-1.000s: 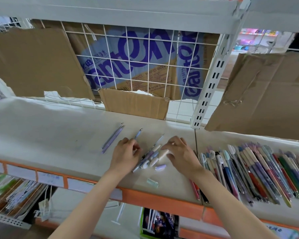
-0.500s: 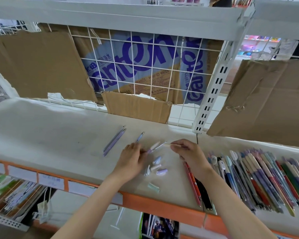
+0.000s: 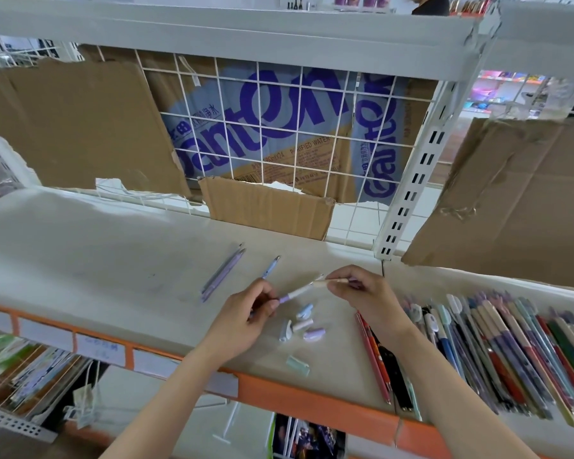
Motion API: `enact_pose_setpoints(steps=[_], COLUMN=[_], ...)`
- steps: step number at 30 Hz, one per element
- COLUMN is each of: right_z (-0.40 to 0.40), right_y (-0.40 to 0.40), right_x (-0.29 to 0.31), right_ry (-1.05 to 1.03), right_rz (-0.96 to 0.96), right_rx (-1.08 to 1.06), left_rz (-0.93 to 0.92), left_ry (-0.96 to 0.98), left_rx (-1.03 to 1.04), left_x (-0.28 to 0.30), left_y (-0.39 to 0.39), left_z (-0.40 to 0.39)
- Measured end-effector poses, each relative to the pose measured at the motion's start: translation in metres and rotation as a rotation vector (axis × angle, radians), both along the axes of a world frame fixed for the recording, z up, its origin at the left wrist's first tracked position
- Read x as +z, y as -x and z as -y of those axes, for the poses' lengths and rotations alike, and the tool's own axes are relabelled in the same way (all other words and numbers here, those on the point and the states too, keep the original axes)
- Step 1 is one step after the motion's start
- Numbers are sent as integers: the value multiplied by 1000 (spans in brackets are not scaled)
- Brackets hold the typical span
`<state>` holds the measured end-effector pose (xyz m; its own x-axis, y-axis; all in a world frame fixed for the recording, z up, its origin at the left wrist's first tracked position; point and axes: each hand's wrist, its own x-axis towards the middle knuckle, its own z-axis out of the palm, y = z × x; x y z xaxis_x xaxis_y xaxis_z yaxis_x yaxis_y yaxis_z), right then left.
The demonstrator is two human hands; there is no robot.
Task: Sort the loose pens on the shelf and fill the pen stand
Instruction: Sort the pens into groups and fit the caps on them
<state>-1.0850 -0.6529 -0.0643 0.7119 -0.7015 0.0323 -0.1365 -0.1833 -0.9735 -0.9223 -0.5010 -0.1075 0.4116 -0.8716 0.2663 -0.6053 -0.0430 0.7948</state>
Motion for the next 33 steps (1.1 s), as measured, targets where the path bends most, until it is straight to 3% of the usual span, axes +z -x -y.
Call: enact_pose_setpoints(steps=[6,12,16,18,21,23,28,31,33], right_z=[-8,-10,-14,-11,7,17,10,7,9], right_y=[-8,-16,-24,-28,-20,-9,-2,-1,1], right_x=[-4,-7,4,7,6,4,-18,-27,-29], right_ry=[101,-225,-233,-248,11,161,516,771,910], right_rz=[-194,-252,-86,36,-7,-142,-473,-743,-815], right_rx=[187,143,7,-133,-242,-190,28,70,50], left_rz=[19,292,-15,-61,30,211,487,481,502], left_ry=[0,39,55,50,32,-55,-406,-383,-380], left_rx=[-37,71,57,65,356,529,543,560,554], left_x=[3,-8,1,8,7,2,-7,-9,-8], left_y=[9,17,19,12,-23,-48,-63,-62,-61], left_z=[5,0,7,13,18,18,18,17,18])
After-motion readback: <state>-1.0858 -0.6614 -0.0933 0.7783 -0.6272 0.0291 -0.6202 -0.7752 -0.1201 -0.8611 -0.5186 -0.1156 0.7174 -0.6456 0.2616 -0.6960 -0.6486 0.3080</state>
